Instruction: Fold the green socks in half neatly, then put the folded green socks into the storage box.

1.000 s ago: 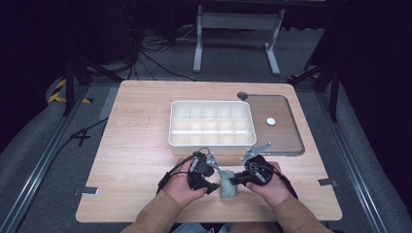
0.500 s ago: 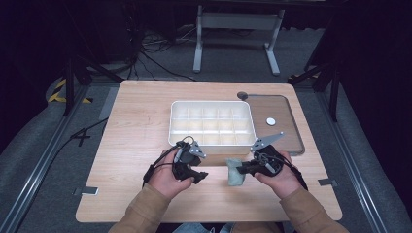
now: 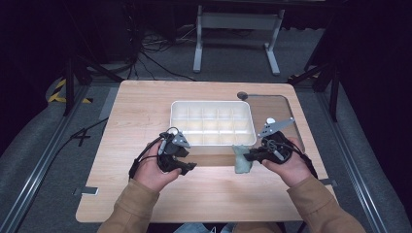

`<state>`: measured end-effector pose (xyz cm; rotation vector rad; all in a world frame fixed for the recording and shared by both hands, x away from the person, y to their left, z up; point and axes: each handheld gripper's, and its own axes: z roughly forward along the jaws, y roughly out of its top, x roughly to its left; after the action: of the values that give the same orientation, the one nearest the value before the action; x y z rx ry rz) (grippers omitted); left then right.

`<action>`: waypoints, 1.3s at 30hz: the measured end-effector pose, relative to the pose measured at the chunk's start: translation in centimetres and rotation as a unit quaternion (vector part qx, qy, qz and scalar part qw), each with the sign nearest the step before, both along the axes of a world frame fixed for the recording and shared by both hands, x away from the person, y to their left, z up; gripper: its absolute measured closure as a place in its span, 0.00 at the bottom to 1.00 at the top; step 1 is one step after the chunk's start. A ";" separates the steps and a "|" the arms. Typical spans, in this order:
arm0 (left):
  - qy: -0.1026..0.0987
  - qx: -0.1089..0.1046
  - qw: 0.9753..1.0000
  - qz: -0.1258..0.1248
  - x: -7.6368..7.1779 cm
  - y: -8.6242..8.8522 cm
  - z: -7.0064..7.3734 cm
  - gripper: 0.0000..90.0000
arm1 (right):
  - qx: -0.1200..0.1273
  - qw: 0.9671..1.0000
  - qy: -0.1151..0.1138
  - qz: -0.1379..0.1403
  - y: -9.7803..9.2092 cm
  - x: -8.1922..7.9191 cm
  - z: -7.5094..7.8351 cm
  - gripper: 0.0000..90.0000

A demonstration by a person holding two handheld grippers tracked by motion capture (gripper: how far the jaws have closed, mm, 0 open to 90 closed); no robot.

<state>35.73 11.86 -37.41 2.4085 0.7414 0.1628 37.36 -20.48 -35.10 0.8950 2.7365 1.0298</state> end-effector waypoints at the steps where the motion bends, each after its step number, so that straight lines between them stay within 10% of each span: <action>1: 0.001 -0.001 1.000 0.000 0.0 0.0 0.1 0.55 | 0.000 1.000 -0.001 -0.002 -0.1 0.1 0.3 0.90; 39: -0.002 -0.010 1.000 0.020 -0.1 1.8 0.5 0.55 | -0.085 0.994 -0.063 -0.008 -0.1 6.7 4.6 0.89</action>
<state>35.61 13.62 -36.92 2.3754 0.7856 0.1763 44.08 -20.55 -30.49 0.7968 2.6587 0.8058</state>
